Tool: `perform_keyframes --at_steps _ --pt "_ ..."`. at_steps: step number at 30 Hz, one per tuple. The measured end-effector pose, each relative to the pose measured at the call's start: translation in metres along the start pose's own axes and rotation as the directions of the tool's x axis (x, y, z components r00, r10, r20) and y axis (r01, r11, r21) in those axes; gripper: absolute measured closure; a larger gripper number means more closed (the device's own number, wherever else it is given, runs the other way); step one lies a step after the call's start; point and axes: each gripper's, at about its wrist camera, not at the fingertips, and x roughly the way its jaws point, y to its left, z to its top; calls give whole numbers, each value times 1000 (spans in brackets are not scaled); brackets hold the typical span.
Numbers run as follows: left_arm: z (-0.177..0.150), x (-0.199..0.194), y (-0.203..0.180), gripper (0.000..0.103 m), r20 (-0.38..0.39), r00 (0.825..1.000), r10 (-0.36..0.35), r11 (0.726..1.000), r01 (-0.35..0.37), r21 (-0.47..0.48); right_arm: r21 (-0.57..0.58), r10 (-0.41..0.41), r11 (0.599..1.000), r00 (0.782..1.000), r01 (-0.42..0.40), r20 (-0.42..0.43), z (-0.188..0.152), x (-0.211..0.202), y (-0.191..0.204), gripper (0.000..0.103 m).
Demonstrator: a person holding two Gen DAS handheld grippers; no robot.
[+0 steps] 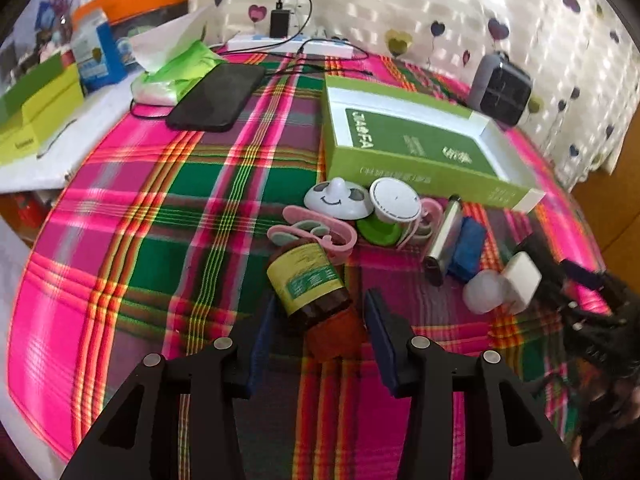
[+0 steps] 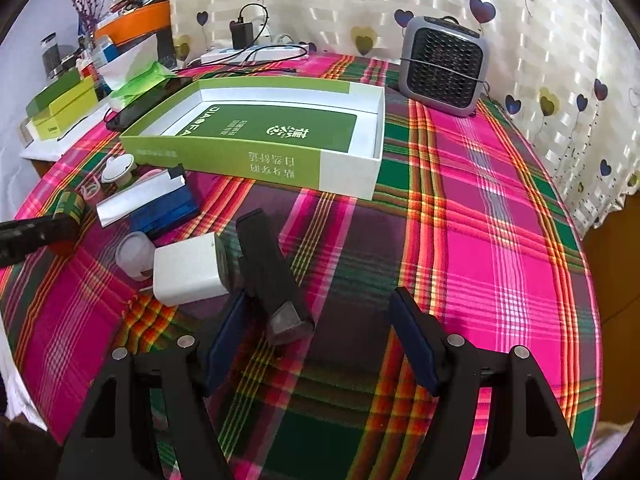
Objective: Organize rigid objects
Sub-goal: 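Grasp the brown red-capped bottle with the left gripper while the right gripper grasps the black flashlight, then carry the bottle and flashlight over the green box and lower them inside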
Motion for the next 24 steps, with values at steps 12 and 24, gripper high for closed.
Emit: perform_keyframes --at_steps 12,24 --pt "0 2 4 61 35 999 18 999 -19 40 2 24 1000 1000 -24 5 6 4 -1 45" --pt "-2 1 13 70 55 998 -16 1000 14 27 -23 39 999 999 -39 16 7 3 5 71"
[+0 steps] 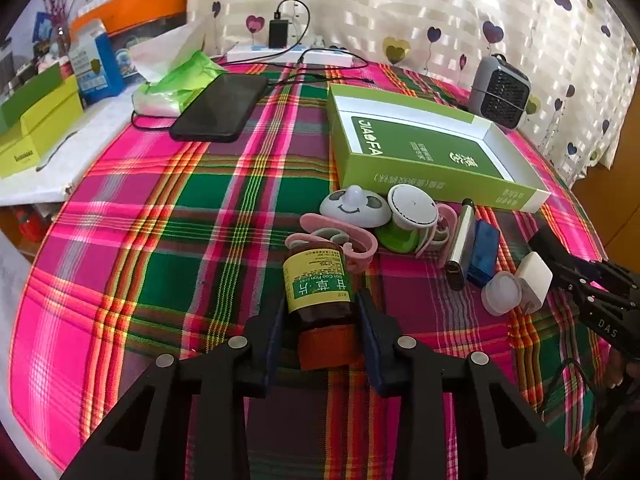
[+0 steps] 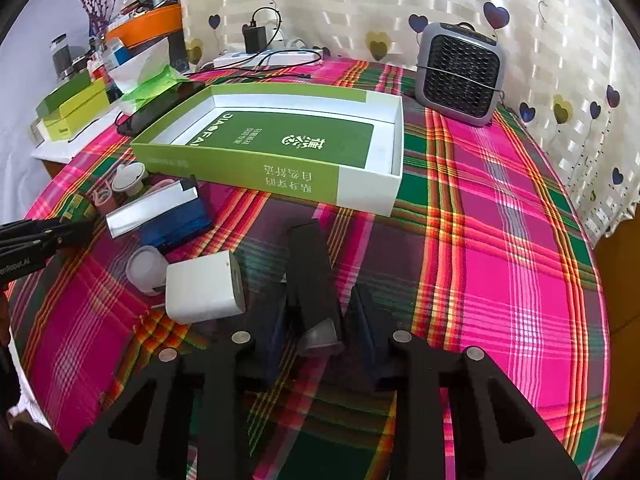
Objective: Organize rigid objects
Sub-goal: 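Carry the bottle and flashlight over the green box and lower them inside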
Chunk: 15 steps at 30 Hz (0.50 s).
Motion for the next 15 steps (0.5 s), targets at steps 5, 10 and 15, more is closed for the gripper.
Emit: perform_keyframes --at_steps 5,10,15 --pt "-1 0 0 71 4 1000 -3 1000 3 4 -5 -2 1000 1000 2 2 -1 -1 2 78" --pt "-1 -1 0 71 4 1000 -9 1000 9 1 4 -8 1000 1000 8 3 -1 -1 1 79" --pt "-1 -5 1 71 10 1000 -22 1000 22 -1 21 -2 1000 1000 2 12 -1 -5 0 79"
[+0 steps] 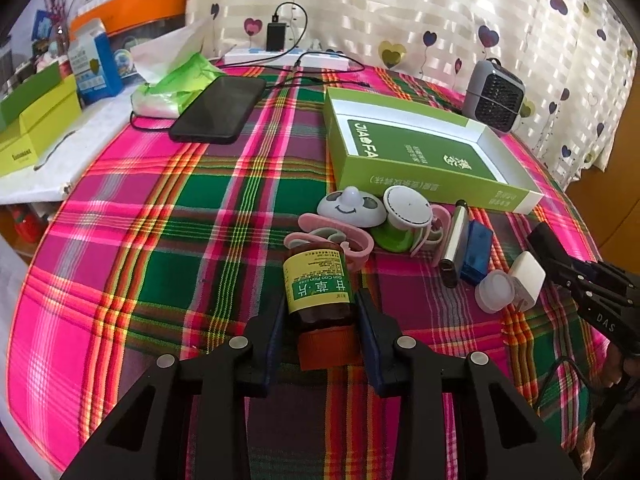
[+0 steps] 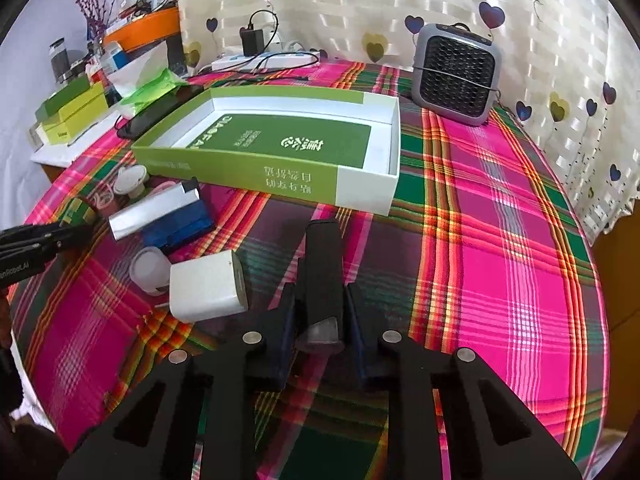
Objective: Organize rigid objects
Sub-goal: 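Carry the bottle and flashlight over the green box and lower them inside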
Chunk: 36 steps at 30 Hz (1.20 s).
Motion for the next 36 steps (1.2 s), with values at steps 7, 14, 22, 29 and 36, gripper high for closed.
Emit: perform_keyframes --at_steps 7,14,22,29,36 --pt "10 -14 2 71 29 999 -21 1000 21 5 2 6 1000 1000 -6 27 9 -10 4 79" --pt "29 -18 -2 71 21 998 -62 997 61 42 15 7 1000 999 -7 48 23 -18 7 79" --pt "62 -15 -17 71 38 991 -129 988 125 93 48 25 998 997 -29 77 52 -20 9 79" --pt "97 9 -32 71 22 985 -170 978 165 130 71 36 997 998 -40 55 76 -1 8 79" --pt "124 39 -44 71 7 983 -182 970 178 165 94 31 995 999 -33 24 99 26 0 79"
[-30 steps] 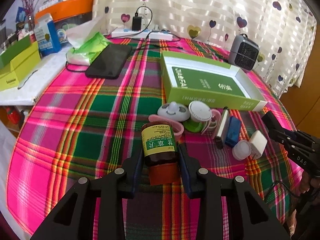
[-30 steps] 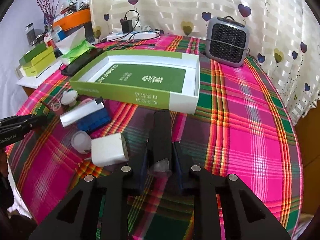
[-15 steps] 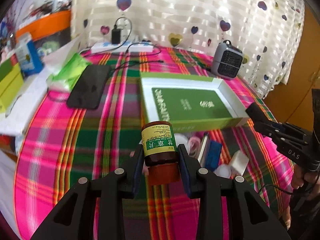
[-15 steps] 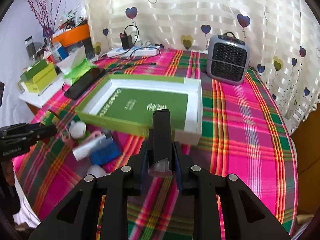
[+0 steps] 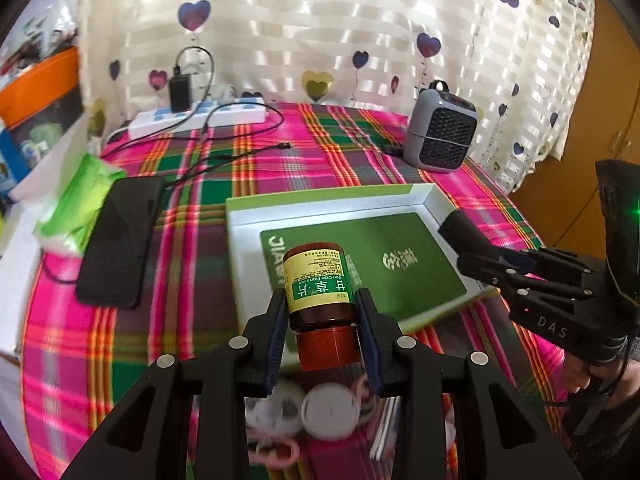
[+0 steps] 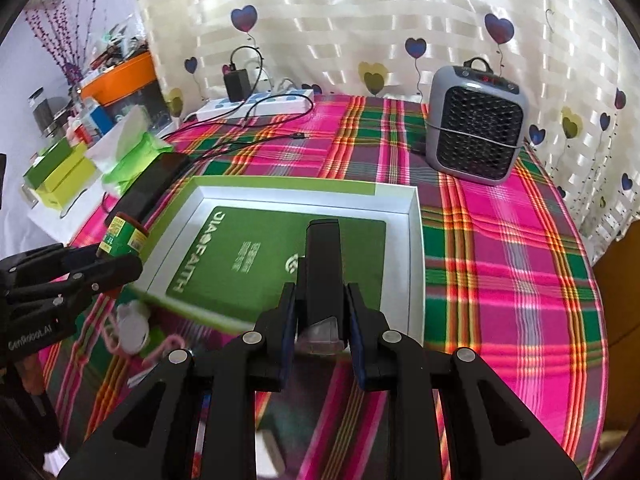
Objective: Organize rigid objects
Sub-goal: 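Carry the bottle and flashlight over the green box and lower them inside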
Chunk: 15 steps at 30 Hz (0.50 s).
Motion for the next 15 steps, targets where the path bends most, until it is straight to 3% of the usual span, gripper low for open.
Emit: perform_keyframes --at_steps 6,15 --pt "18 34 8 71 -30 999 -11 999 10 -38 17 -2 1000 999 2 -34 15 27 -6 79" --pt "27 67 9 71 -69 998 10 1000 -11 -15 18 -19 1000 997 21 -79 29 59 -12 79"
